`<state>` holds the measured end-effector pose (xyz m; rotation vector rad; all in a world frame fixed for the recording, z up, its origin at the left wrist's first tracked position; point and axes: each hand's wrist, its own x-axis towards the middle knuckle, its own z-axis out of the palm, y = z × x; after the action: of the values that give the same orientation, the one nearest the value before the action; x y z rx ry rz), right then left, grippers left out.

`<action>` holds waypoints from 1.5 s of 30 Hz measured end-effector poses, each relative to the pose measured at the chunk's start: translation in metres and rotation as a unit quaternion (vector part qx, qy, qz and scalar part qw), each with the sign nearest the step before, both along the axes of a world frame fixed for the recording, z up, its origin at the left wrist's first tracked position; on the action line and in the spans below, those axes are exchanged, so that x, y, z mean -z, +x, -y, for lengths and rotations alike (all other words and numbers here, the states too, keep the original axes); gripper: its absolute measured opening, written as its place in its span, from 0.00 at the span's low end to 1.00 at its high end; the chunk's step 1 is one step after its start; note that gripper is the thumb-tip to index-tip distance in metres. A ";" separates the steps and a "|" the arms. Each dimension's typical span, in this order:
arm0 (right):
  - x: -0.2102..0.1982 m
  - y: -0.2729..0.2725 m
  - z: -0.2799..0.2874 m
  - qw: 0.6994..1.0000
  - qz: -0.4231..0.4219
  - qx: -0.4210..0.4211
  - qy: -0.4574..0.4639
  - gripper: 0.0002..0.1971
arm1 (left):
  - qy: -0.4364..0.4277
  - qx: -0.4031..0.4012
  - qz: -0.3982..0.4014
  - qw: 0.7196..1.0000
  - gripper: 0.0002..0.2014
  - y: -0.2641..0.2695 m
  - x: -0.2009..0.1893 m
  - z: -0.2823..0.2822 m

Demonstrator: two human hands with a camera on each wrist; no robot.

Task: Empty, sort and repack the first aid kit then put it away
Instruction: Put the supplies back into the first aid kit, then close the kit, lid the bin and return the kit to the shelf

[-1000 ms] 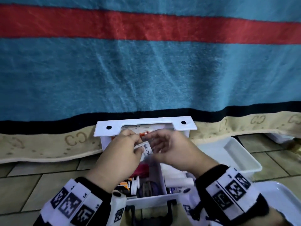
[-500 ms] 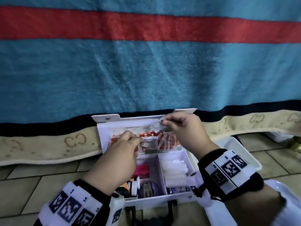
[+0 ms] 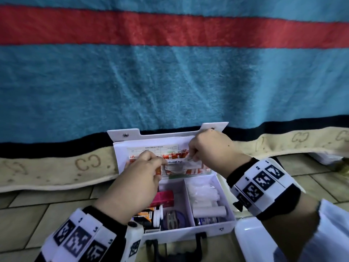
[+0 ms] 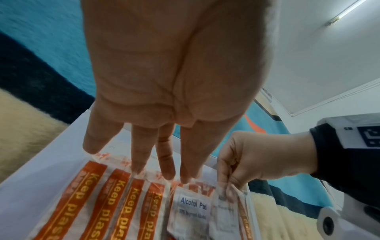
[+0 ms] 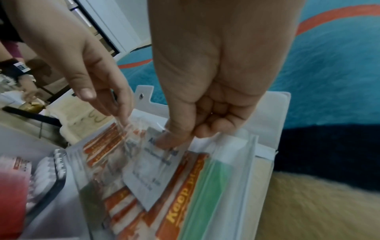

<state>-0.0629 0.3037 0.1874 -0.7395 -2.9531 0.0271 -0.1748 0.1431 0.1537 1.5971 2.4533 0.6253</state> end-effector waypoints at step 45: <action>0.062 0.127 0.053 0.986 0.111 -0.049 -0.110 0.21 | -0.112 -0.078 0.013 0.991 0.34 0.004 0.045 0.090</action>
<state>0.0643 0.2504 0.1256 -0.6584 -3.2349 0.3037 -0.1713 0.0533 0.1084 1.3161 2.5425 0.3718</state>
